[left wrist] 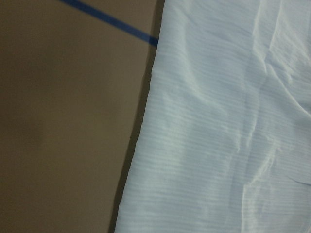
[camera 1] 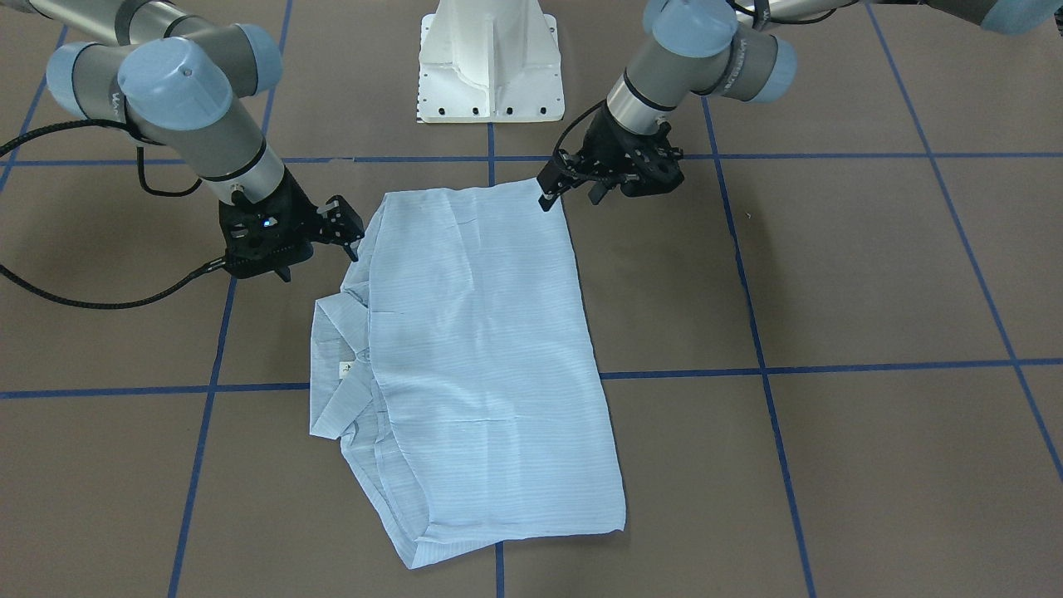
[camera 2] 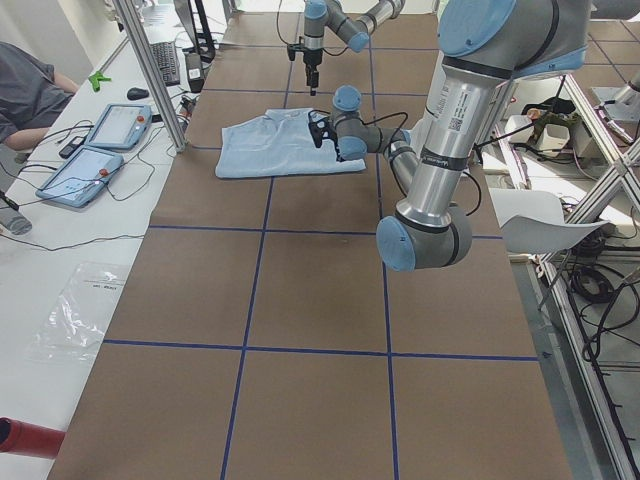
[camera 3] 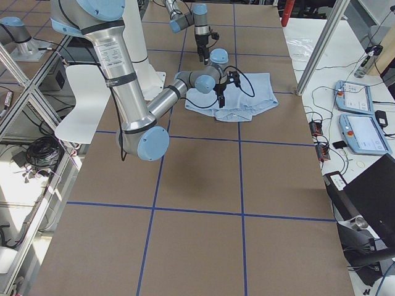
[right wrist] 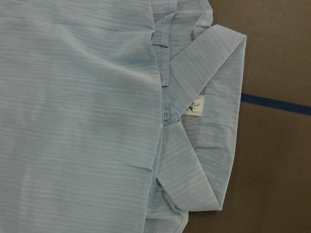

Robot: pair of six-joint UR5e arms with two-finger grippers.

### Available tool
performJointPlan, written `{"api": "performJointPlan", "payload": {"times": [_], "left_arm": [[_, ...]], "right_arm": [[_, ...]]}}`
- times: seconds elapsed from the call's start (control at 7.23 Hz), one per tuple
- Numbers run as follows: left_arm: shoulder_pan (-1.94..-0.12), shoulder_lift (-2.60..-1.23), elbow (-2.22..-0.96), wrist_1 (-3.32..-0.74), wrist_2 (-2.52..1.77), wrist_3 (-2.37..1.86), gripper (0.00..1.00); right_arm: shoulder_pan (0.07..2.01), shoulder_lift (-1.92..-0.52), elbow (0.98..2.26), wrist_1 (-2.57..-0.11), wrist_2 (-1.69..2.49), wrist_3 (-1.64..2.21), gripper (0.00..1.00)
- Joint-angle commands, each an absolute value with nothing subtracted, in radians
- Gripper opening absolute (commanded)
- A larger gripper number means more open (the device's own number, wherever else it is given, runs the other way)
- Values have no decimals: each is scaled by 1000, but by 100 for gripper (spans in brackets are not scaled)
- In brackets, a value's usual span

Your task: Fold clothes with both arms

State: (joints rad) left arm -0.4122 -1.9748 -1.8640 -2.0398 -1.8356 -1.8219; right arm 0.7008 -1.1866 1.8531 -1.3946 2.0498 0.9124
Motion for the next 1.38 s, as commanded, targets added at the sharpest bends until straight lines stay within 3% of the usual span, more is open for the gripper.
{"api": "performJointPlan", "payload": {"times": [0.0,0.42,1.25], "left_arm": [[-275,-1974,-1844,-2008,-1767,-1919,99],[-264,-1983,-1796,-2006,-1761,-1919,98],[-290,-1997,-1773,-2005,-1763,-1908,78]], "right_arm": [[667,-1198,1888,-1394,2046,960,100],[663,-1198,1890,-1396,2043,962,100],[658,-1200,1888,-1396,2033,966,100]]}}
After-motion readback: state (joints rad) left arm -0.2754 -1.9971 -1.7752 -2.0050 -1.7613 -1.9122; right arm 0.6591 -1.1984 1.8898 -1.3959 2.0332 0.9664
